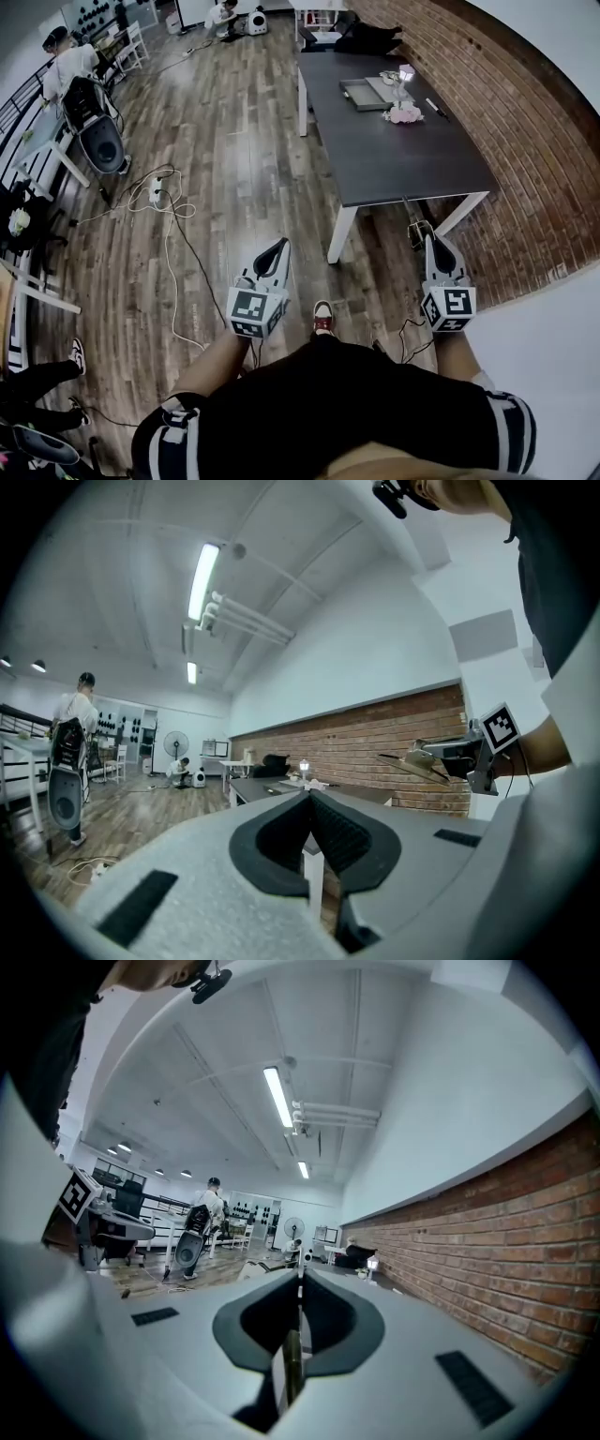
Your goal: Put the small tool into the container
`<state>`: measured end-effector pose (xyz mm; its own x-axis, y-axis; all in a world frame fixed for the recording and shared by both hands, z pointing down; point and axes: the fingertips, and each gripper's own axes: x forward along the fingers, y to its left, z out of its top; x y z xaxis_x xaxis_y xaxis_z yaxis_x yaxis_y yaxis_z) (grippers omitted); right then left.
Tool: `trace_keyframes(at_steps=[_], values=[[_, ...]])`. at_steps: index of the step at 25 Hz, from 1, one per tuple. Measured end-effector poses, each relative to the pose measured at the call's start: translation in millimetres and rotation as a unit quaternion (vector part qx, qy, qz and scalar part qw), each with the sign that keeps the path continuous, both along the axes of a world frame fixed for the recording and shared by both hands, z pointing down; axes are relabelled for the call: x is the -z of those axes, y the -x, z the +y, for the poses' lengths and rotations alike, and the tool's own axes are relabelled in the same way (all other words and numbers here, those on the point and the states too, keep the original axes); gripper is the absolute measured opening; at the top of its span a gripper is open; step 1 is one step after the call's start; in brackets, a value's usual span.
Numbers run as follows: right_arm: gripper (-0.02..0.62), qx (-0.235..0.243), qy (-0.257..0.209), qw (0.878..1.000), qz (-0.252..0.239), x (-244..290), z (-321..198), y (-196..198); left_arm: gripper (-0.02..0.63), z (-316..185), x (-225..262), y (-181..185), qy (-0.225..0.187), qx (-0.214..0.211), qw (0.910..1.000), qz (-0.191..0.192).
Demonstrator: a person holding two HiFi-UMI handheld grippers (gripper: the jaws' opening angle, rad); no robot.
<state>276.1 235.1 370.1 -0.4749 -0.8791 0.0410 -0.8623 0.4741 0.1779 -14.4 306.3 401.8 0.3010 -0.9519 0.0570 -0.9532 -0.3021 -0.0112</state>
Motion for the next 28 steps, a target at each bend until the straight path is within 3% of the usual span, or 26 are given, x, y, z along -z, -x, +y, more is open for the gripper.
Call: trace_keyframes(at_steps=[16, 28], values=[[0.003, -0.001, 0.003, 1.000, -0.005, -8, -110, 19, 0.009, -101, -12, 16, 0.015, -0.004, 0.9999, -0.007], [0.002, 0.015, -0.019, 1.000, -0.010, 9, -188, 45, 0.009, -165, -1, 24, 0.013, -0.005, 0.9997, -0.019]])
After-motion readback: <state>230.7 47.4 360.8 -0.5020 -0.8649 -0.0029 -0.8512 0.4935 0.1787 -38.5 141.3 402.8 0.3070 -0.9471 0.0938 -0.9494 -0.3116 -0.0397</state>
